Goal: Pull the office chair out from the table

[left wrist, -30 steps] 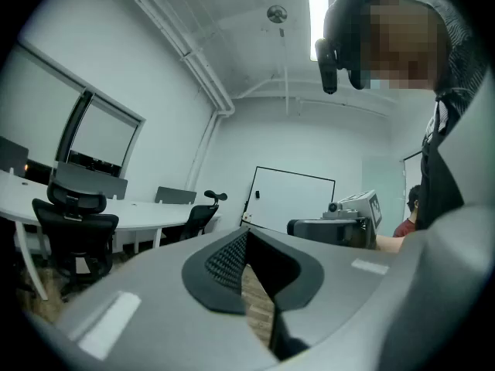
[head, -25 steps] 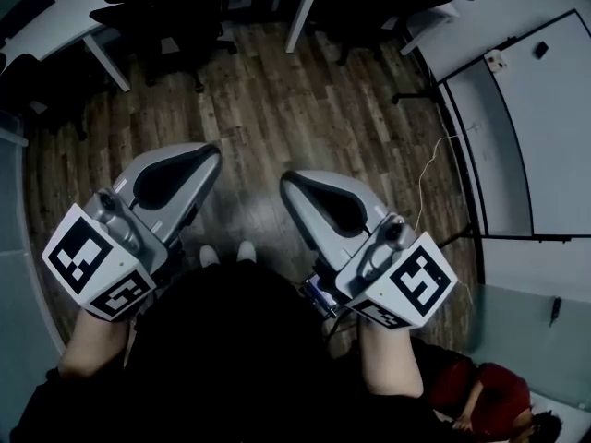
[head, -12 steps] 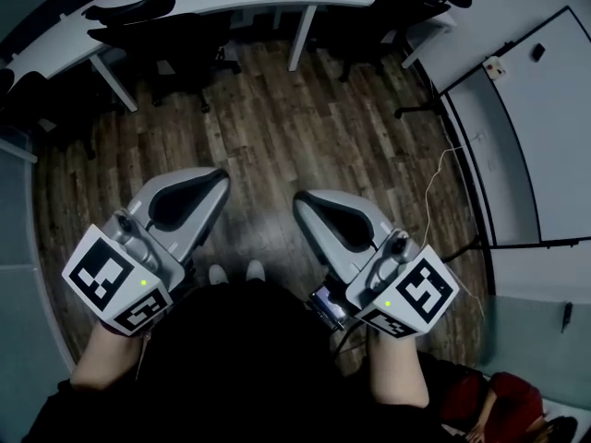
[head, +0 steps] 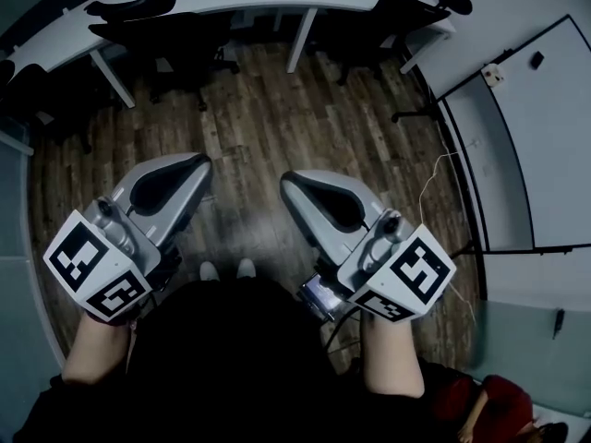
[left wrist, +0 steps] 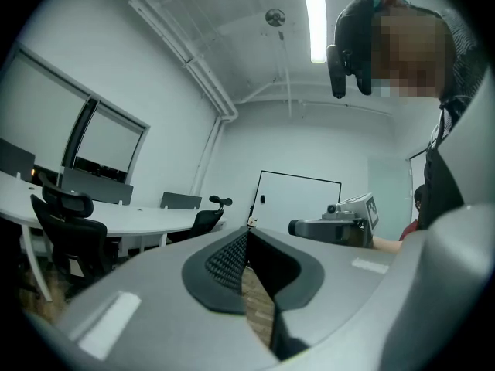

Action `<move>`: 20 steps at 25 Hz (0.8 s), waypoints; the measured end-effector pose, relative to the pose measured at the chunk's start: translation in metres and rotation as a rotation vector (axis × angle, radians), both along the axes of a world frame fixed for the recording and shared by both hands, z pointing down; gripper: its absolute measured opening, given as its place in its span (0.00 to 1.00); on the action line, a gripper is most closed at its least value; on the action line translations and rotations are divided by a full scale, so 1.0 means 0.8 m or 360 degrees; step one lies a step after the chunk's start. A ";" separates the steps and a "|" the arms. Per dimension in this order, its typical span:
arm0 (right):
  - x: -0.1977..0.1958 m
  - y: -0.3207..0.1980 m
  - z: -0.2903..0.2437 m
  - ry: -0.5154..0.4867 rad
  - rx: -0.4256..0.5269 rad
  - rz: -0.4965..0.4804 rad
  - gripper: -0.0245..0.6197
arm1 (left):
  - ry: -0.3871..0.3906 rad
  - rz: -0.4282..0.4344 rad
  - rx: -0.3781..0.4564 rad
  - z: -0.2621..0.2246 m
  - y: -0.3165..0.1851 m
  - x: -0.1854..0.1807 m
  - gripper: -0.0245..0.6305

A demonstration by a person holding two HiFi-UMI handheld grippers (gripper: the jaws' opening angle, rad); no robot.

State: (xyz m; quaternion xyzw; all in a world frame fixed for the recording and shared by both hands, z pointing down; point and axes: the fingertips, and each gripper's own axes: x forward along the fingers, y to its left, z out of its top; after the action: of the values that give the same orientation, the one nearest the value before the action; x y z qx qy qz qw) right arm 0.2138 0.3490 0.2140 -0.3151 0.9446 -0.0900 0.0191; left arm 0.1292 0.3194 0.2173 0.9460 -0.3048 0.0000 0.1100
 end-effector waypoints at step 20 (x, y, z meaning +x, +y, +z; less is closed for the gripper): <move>0.044 -0.015 0.020 -0.0076 -0.0030 -0.0081 0.04 | -0.0090 -0.0105 -0.0001 0.015 -0.027 0.033 0.04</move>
State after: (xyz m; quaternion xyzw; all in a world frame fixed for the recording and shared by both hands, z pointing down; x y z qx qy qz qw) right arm 0.2492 0.3367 0.2296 -0.2889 0.9507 -0.1069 0.0364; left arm 0.1557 0.2978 0.2295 0.9351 -0.3388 0.0231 0.1014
